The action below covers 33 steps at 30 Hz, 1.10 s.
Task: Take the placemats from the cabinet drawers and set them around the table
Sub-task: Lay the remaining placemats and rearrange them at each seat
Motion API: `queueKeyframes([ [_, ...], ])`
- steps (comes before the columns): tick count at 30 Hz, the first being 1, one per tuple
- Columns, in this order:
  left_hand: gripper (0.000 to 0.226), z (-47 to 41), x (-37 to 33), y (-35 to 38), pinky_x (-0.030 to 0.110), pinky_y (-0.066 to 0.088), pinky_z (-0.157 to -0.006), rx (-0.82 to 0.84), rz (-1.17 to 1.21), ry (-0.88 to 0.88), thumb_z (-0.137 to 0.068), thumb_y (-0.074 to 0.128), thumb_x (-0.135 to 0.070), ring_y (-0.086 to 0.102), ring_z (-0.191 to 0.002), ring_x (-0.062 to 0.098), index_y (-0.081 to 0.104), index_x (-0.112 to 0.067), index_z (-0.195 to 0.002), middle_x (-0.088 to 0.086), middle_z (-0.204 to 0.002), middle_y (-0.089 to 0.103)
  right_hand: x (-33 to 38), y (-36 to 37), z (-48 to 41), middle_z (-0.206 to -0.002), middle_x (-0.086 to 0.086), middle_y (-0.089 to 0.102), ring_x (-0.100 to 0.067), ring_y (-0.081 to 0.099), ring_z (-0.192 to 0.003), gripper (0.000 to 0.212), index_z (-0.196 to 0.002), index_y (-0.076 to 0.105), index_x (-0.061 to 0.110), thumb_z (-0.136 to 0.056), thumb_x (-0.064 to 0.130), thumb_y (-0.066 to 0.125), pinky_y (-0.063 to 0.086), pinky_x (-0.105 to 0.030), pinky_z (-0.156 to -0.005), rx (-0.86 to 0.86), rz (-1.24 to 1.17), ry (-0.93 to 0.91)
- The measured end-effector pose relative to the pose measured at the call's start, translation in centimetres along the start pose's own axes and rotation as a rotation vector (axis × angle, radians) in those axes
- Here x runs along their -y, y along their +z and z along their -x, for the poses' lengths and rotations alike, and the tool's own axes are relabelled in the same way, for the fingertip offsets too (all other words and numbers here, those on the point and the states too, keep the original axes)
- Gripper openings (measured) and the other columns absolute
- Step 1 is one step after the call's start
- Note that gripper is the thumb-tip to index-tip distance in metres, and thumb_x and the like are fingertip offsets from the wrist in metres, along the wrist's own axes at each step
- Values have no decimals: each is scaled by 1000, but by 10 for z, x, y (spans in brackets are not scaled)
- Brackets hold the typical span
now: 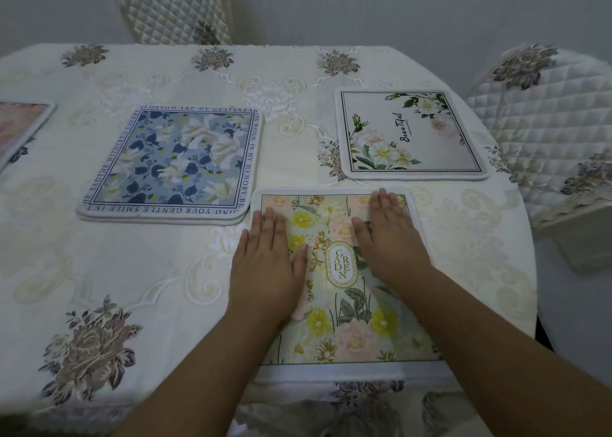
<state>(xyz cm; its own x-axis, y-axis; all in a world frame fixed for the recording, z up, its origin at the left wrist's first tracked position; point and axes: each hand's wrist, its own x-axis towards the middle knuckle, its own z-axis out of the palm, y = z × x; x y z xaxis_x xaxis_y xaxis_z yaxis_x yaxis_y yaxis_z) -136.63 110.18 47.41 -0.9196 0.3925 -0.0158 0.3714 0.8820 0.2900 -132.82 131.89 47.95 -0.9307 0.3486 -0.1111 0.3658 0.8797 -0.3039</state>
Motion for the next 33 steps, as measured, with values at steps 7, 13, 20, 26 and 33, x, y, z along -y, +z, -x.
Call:
queueKeyframes([
  [7,72,-44,19,1,30,-2,-124,31,-38,19,-103,16,-56,-2,-155,10,3,-17,-162,-2,-170,2,-18,7,-3,-169,-5,-2,-16,-5,-155,75,-161,0,12,-103,57,12,-1,-36,-125,-57,90,57],
  [13,72,-23,23,-17,28,2,-122,69,78,34,-104,23,-53,-2,-155,10,7,-14,-162,1,-170,3,-11,-14,0,-169,-7,-5,-17,-6,-155,74,-160,-2,9,-105,52,20,-2,-36,-125,50,-49,99],
  [20,63,44,58,-74,34,17,-120,35,283,-137,-105,37,-44,11,-154,11,15,-26,-162,-8,-169,6,59,-47,62,-165,7,22,-11,19,-151,56,-156,34,29,-104,51,38,18,-37,-121,49,-462,-52],
  [26,64,47,150,-129,35,17,-122,10,298,-314,-104,48,-36,17,-153,19,22,-18,-160,2,-168,16,142,-45,62,-148,3,51,-16,51,-128,46,-146,49,29,-103,47,45,41,-29,-97,169,-605,-9],
  [33,68,-30,250,-148,42,23,-122,100,493,-434,-102,54,-36,26,-150,28,26,-12,-159,10,-165,26,222,-5,19,-139,3,58,-16,56,-119,39,-136,56,29,-100,43,55,48,-34,-95,114,-870,237],
])
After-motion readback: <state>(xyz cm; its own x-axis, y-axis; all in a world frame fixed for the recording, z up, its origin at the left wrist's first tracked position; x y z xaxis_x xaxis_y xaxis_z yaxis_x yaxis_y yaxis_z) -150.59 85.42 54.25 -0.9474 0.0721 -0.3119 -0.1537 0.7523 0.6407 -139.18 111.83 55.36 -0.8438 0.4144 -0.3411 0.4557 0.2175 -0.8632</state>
